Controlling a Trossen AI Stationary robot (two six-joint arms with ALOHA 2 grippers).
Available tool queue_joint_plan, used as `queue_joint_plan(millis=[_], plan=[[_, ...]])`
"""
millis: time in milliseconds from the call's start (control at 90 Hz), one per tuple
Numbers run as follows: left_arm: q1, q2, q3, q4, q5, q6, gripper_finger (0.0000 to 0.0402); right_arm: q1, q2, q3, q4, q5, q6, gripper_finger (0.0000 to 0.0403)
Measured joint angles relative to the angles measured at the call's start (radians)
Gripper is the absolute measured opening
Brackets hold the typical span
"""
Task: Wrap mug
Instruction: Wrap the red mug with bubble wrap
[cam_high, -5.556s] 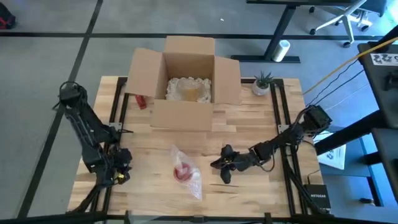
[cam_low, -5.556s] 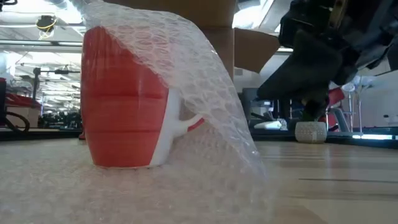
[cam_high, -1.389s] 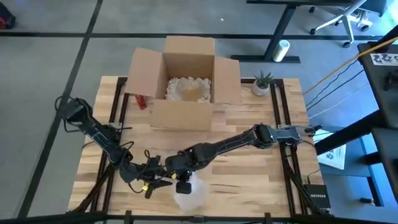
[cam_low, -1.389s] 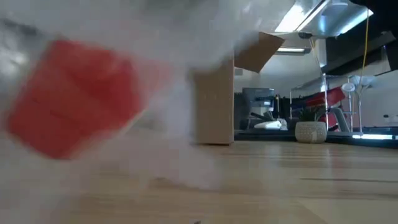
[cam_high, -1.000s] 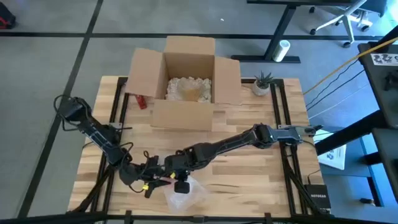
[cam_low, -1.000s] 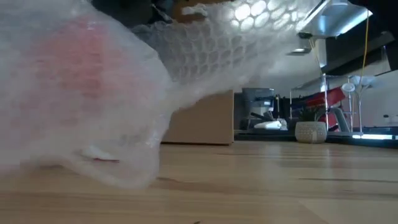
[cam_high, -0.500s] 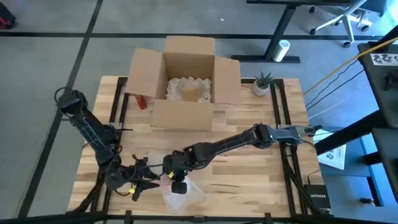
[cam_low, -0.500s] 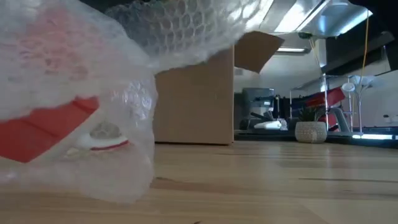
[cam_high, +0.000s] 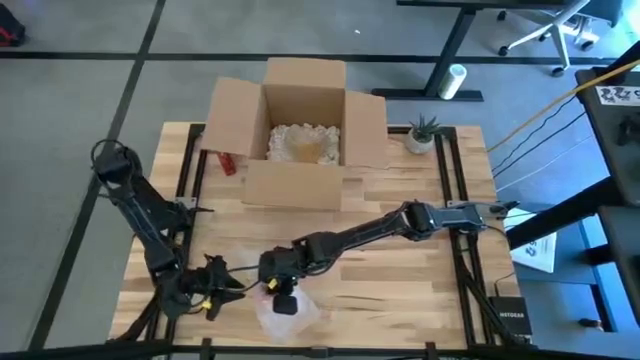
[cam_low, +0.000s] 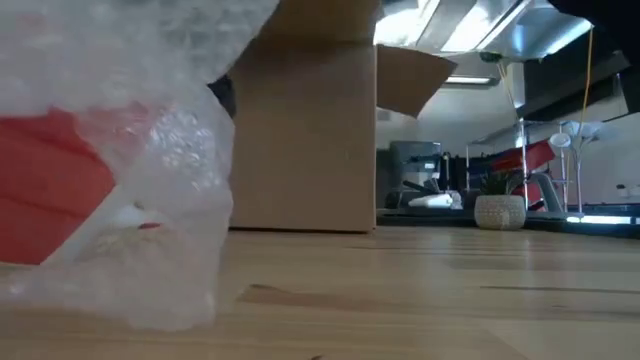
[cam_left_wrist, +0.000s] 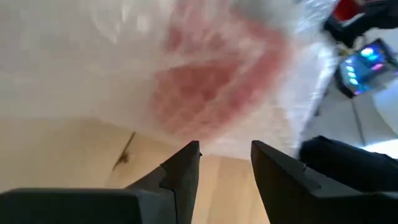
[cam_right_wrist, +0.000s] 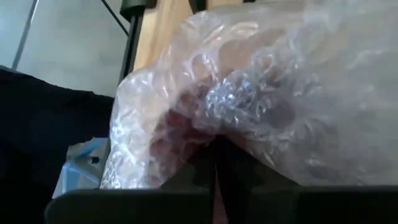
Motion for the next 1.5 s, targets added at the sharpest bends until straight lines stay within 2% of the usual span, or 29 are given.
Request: queue_joint_plan(millis=[267,456,578,733,978,1122,1233,1378,1500], plan=[[0.08,0.159,0.0,0.138,0.088,0.011,0.0128,0.0,0.0,0.052,-0.032,0.0,-0.01,0.0],[0.161,0.241,0.0,0.309,0.106,0.157,0.0128,0.0,0.0,0.052,-0.071,-0.007,-0.01,0.0],[0.216,0.271,0.0,0.404,0.139,0.243,0.0129,0.0,0.0,0.093,-0.179,-0.008,-0.011,0.0],[0.235,0.245,0.0,0.414,0.169,0.29,0.0129,0.0,-0.02,0.093,-0.236,0.01,-0.007,0.0],[0.152,0.088,0.0,0.407,0.156,0.374,0.0129,0.001,-0.024,0.093,-0.264,0.01,0.002,0.0],[0.078,-0.018,0.001,0.346,0.064,0.423,0.0129,0.001,-0.024,0.093,-0.255,0.01,0.002,0.0],[0.018,-0.086,0.001,0.241,-0.039,0.406,0.0129,0.001,-0.024,0.093,-0.259,0.01,0.003,0.0],[-0.027,-0.118,0.001,0.03,-0.153,0.228,0.0129,0.001,-0.023,0.091,-0.248,0.01,0.005,0.0],[-0.008,-0.098,0.001,-0.115,-0.169,0.048,0.0129,0.001,-0.023,0.091,-0.235,0.011,0.005,0.0]])
